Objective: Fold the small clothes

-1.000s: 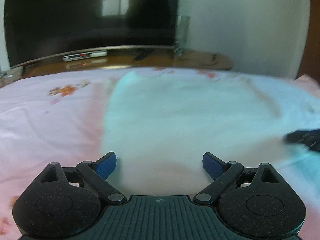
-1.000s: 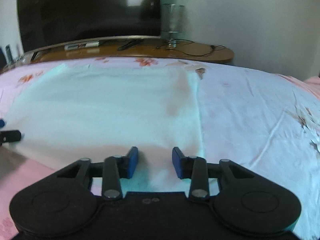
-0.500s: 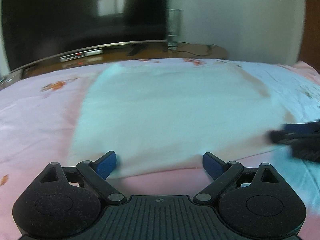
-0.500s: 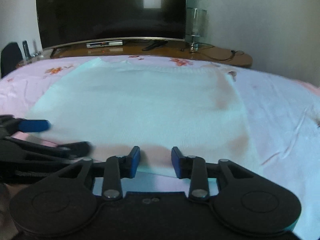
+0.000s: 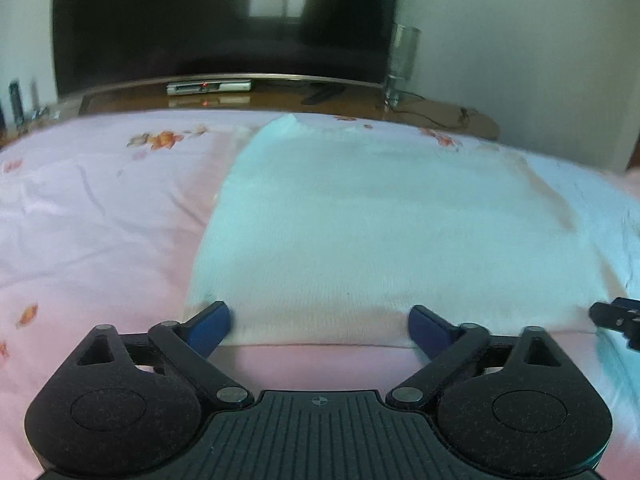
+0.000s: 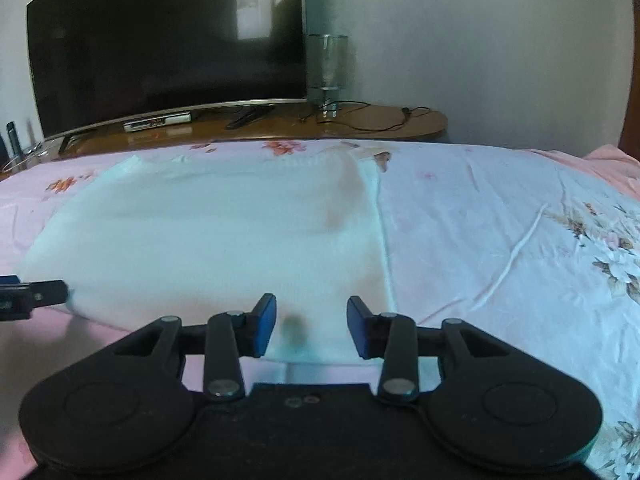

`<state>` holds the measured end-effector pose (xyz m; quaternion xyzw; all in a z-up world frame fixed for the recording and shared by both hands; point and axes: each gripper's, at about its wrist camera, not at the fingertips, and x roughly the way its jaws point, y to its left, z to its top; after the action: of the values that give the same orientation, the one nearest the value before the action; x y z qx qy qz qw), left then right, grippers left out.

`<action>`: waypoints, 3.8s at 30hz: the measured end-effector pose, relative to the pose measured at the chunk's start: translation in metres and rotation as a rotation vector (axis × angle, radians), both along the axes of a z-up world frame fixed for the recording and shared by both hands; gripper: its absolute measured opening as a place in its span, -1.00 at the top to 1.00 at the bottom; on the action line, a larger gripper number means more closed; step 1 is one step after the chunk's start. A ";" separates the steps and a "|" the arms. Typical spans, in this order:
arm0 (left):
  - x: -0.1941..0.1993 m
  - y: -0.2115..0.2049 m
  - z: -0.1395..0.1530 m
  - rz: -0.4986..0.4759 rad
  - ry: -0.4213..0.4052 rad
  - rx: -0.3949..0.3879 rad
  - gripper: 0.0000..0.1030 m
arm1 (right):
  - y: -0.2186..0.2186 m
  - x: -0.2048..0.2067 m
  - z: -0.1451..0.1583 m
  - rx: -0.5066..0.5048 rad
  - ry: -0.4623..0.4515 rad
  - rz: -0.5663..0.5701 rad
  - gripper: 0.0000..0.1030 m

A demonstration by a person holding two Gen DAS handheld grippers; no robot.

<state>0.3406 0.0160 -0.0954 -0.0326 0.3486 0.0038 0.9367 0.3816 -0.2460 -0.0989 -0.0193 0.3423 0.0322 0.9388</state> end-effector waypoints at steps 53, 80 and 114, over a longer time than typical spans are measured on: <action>-0.032 0.084 -0.067 0.510 -0.040 -1.080 0.83 | -0.011 0.002 0.033 0.243 0.033 0.068 0.31; -0.044 0.076 -0.043 0.498 -0.315 -1.036 -0.62 | 0.032 0.074 0.018 0.318 0.072 0.182 0.68; -0.017 0.089 -0.058 0.506 -0.205 -0.959 0.81 | 0.052 0.110 0.004 0.361 0.060 0.214 0.86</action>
<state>0.3232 0.1049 -0.1532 -0.5386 0.1994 0.0665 0.8160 0.4917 -0.1935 -0.0947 0.1141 0.3545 0.1930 0.9078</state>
